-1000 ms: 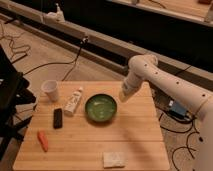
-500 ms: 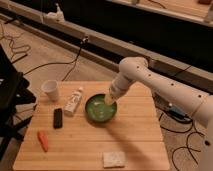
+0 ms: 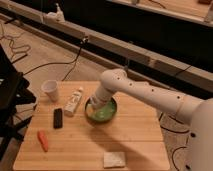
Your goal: Push the eraser across the table
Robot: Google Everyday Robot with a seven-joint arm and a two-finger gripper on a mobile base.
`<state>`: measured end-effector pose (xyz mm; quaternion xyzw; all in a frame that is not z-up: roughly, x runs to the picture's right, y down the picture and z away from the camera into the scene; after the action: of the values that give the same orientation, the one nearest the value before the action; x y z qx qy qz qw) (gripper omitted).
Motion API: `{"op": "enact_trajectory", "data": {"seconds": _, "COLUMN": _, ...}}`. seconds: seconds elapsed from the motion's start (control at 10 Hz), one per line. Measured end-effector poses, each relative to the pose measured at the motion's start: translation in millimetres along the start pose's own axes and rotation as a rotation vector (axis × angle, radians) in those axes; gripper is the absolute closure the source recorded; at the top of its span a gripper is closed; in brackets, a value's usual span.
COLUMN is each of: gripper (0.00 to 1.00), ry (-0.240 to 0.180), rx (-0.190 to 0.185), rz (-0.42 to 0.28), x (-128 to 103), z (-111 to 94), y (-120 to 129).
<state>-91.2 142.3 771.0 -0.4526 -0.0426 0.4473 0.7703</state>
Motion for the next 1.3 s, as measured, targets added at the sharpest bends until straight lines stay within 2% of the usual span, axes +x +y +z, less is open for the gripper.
{"op": "enact_trajectory", "data": {"seconds": 0.1, "gripper": 1.00, "ry": 0.004, "rx": -0.006, "rz": -0.013, "x": -2, "z": 7, "y": 7}}
{"op": "enact_trajectory", "data": {"seconds": 0.5, "gripper": 1.00, "ry": 0.003, "rx": -0.005, "rz": -0.012, "x": -2, "z": 6, "y": 6}}
{"op": "enact_trajectory", "data": {"seconds": 0.7, "gripper": 1.00, "ry": -0.004, "rx": 0.008, "rz": -0.004, "x": -5, "z": 4, "y": 2}}
{"op": "enact_trajectory", "data": {"seconds": 0.9, "gripper": 1.00, "ry": -0.019, "rx": 0.011, "rz": -0.017, "x": -28, "z": 10, "y": 9}}
{"op": "enact_trajectory", "data": {"seconds": 1.3, "gripper": 1.00, "ry": -0.039, "rx": -0.025, "rz": -0.030, "x": -66, "z": 33, "y": 30}}
